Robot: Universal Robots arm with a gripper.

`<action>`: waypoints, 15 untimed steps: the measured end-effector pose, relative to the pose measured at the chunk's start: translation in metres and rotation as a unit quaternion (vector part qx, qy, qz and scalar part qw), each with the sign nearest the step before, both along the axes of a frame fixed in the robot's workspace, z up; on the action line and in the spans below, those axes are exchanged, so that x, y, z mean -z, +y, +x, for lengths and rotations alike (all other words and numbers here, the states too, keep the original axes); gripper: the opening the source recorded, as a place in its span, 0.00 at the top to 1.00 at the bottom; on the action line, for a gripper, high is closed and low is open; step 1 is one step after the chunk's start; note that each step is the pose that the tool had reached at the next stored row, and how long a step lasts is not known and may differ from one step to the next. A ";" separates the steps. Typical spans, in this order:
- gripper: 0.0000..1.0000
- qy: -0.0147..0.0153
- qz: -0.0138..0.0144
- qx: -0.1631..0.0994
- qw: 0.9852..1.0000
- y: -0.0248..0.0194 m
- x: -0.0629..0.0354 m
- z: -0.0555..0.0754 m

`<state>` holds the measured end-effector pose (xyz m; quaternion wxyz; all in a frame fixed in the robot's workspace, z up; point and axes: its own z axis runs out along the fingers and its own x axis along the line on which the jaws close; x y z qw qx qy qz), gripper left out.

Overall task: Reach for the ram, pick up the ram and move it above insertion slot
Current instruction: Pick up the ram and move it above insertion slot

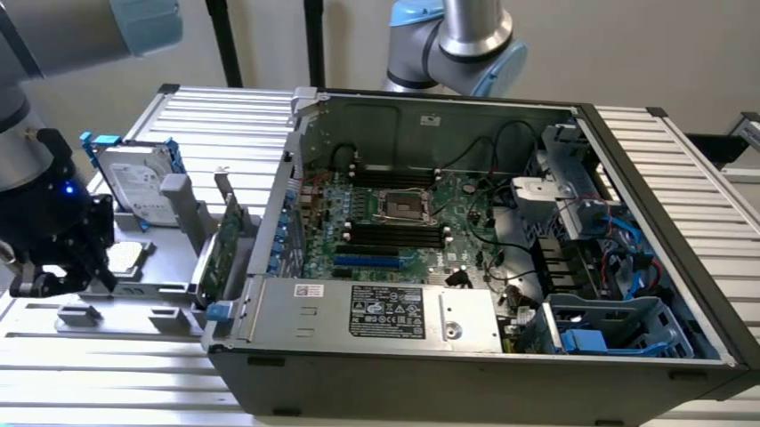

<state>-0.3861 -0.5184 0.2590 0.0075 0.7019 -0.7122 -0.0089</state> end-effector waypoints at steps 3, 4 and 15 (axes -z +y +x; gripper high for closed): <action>0.87 0.000 0.000 0.000 1.000 0.0009 -0.0135 0.000; 0.87 0.000 0.000 0.000 1.000 0.0013 -0.0180 0.000; 0.87 0.001 0.000 0.000 1.000 0.0059 -0.0683 0.014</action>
